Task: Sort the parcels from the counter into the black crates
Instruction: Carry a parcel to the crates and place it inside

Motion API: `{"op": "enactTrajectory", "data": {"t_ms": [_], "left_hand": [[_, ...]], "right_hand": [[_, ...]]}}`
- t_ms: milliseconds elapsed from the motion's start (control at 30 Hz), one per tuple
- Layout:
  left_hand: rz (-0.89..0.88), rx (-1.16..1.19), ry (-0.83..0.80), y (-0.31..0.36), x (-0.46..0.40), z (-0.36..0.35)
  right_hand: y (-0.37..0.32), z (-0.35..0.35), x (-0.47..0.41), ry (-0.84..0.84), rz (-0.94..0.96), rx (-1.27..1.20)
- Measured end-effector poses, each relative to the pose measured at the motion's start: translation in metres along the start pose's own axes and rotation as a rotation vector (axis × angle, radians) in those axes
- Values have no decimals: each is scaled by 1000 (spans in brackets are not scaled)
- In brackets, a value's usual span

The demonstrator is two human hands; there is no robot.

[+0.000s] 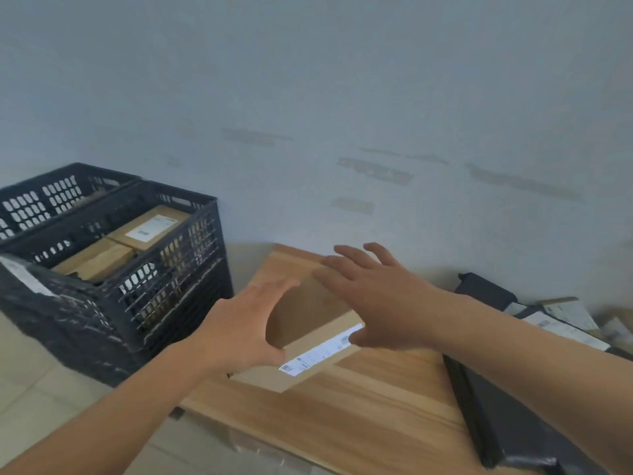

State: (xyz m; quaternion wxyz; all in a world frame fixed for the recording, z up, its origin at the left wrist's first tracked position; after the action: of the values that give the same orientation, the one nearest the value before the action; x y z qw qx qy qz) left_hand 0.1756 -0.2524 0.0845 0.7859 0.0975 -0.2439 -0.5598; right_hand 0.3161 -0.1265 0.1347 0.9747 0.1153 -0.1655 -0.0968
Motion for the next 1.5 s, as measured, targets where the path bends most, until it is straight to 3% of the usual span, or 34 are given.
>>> {"op": "enactTrajectory", "data": {"t_ms": [133, 400, 533, 600, 667, 767, 867, 1000, 1200, 1500], "left_hand": [[-74, -166, -18, 5, 20, -4], [-150, -312, -28, -3, 21, -18], [-136, -311, -74, -1, 11, -16], [-118, -258, -22, -4, 4, -8], [-71, -107, 139, -11, 3, 10], [-28, 456, 345, -34, 7, 23], [-104, 928, 319, -49, 5, 6], [-265, 1174, 189, -43, 2, -18], [-310, 1215, 128, -39, 7, -34], [-281, 1378, 54, -45, 10, -61]], "right_hand": [[-28, -3, -22, -135, -24, 187], [-46, -39, -21, -201, -89, 150], [-41, -54, -22, -212, -120, 32], [-30, -55, -21, -200, -161, -116], [-7, -53, -16, -128, -229, -310], [35, -59, 4, 9, -382, -782], [58, -80, 32, 160, -387, -1416], [52, -98, 61, 260, -171, -1874], [35, -122, 90, 338, -149, -2054], [23, -128, 112, 322, -159, -2064]]}}
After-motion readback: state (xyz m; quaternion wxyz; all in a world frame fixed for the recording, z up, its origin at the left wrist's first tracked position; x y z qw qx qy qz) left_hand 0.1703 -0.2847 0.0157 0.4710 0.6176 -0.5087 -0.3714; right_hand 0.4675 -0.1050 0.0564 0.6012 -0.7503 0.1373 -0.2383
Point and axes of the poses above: each hand's wrist, its own x-axis away from the middle knuckle, its own z-axis out of the back of the hand, y = z × x, the point moved 4 cm from there along -x, towards the middle knuckle, and after that the axes turned 13 degrees about -y, right-handed, at the moved point
